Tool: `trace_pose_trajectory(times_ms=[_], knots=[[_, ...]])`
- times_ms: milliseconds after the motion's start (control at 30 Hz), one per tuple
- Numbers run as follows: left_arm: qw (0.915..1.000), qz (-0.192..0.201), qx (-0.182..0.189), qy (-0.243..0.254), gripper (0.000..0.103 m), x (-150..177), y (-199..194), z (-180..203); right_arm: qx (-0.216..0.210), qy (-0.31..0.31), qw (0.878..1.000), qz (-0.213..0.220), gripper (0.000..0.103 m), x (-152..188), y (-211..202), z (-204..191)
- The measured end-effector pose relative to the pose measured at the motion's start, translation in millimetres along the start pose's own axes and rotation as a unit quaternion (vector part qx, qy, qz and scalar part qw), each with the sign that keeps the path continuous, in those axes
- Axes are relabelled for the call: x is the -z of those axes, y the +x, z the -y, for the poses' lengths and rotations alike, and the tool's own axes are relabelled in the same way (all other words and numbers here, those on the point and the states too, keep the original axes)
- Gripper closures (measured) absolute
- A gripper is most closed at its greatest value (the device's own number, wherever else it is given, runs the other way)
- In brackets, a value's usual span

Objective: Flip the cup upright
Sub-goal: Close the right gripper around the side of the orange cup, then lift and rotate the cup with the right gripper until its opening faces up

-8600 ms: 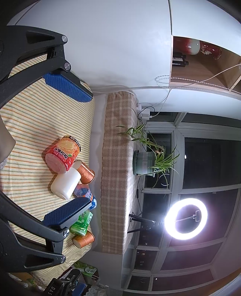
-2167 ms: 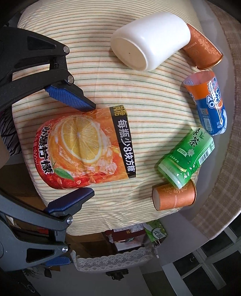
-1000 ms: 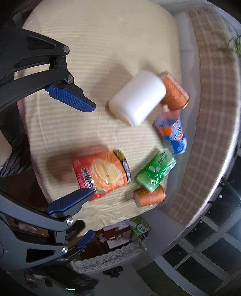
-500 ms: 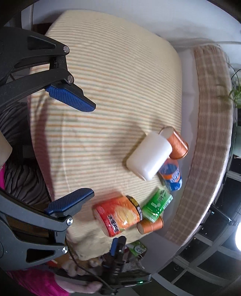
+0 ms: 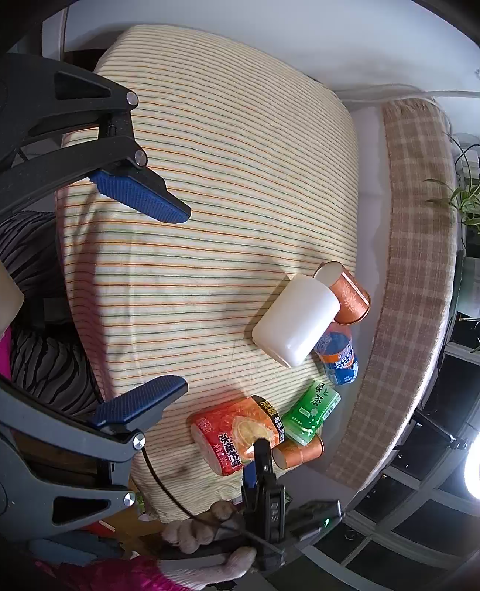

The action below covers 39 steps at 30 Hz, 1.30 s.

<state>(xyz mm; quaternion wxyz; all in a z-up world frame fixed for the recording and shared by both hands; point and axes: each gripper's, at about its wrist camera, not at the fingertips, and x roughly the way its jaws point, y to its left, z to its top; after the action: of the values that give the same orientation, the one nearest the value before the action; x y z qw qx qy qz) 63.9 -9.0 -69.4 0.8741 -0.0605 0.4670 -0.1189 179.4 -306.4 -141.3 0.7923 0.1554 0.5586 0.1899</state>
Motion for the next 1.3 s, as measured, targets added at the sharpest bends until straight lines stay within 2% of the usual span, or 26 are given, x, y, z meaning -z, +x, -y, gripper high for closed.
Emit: trace_pose_trajectory(times_ms=[167,467,567,700,867,967,1133,1200,1300], knots=[[1.0,0.002,0.0,-0.004,0.016,-0.6,-0.7,-2.9,-0.005,0.0,0.999,-0.032,0.02,-12.6,17.0,-1.3],[0.9999,0.002,0.004,-0.014,0.016,-1.5,2.0,-7.6,-0.006,-0.004,0.998,-0.07,0.022,-16.0,34.5,-7.4],[0.9999,0.001,0.006,-0.014,0.016,-1.8,2.5,-7.5,-0.003,-0.009,0.998,-0.064,0.023,-14.3,32.2,-10.4],[0.9999,0.002,0.009,-0.014,0.016,-2.6,3.0,-6.8,0.001,-0.02,0.999,-0.033,0.024,-9.9,18.5,-15.0],[0.9998,-0.001,0.017,-0.011,0.016,-2.0,5.9,-1.8,0.045,-0.057,0.995,0.068,0.024,0.4,-5.7,-25.7],[0.9997,-0.005,0.022,-0.011,0.016,-1.3,8.1,1.4,0.082,-0.087,0.985,0.124,0.025,9.7,-11.5,-33.8],[0.9998,0.005,0.018,-0.006,0.016,-1.1,5.6,6.9,0.161,-0.172,0.95,0.205,0.025,29.4,-14.2,-58.9],[0.9998,0.009,0.015,-0.003,0.016,-1.2,4.4,8.8,0.187,-0.196,0.936,0.226,0.025,35.8,-11.2,-67.4],[0.9998,0.016,0.012,0.003,0.016,-1.2,2.7,12.6,0.208,-0.227,0.922,0.237,0.025,42.1,-1.9,-76.0]])
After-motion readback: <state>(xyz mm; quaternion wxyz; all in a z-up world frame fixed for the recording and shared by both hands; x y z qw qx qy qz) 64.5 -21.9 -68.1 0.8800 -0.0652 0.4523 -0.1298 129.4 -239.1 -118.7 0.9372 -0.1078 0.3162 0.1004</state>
